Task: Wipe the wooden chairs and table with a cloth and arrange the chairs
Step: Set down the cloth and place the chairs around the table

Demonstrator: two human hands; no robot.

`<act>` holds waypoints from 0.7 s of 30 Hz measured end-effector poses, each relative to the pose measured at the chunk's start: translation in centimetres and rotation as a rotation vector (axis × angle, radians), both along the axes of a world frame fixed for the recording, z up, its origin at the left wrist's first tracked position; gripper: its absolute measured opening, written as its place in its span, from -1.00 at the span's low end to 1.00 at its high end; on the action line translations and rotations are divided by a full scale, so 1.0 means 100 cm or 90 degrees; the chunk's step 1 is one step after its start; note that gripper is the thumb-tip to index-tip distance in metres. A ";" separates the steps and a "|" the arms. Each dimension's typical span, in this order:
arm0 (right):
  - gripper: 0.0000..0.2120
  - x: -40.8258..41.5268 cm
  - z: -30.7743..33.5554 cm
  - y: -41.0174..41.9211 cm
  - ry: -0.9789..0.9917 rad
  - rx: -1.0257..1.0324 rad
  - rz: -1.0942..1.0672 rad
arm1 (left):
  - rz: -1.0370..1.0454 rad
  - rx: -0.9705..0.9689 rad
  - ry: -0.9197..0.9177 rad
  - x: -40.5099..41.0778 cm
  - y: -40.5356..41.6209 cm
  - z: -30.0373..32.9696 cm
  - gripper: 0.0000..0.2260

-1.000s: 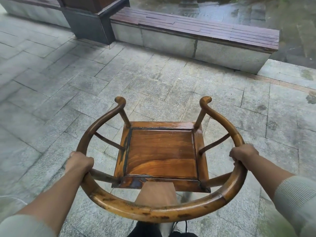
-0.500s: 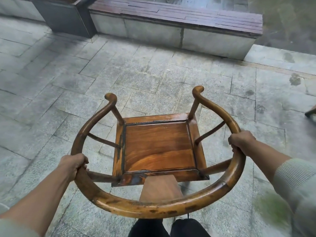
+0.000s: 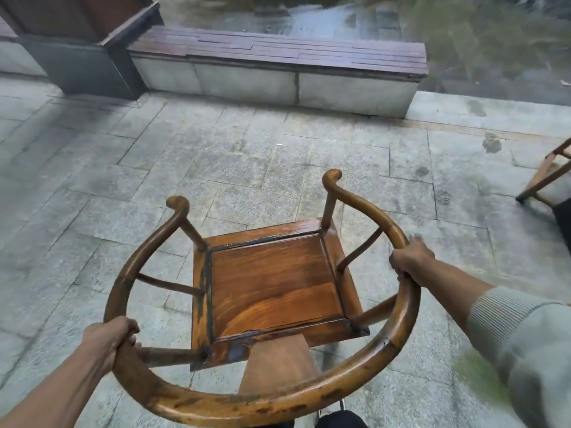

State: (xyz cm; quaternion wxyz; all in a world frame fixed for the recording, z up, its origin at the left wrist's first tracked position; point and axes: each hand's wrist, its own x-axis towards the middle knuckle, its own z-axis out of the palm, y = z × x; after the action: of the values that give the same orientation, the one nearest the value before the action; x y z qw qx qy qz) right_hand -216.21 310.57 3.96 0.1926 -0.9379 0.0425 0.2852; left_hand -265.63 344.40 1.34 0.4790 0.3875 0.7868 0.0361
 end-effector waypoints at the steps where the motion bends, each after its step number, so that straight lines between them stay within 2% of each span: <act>1: -0.84 0.002 -0.002 0.001 0.002 0.007 0.002 | 0.000 0.008 -0.007 0.003 0.003 0.002 -0.90; 8: -0.84 0.001 0.006 -0.008 -0.003 0.033 -0.051 | -0.016 0.045 -0.038 0.030 0.020 0.014 -0.87; 15: -0.86 -0.015 -0.006 -0.068 0.012 0.036 -0.155 | -0.103 0.045 -0.018 0.079 0.033 0.018 -0.84; 21: -0.88 -0.015 -0.014 -0.137 0.000 0.067 -0.280 | -0.235 0.051 -0.042 0.191 0.046 0.030 -0.85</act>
State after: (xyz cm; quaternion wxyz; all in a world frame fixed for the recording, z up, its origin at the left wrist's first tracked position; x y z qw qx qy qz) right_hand -217.76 296.89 2.57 0.2987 -0.8946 0.2315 0.2384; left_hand -246.51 349.00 4.31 0.4873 0.5428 0.6839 -0.0080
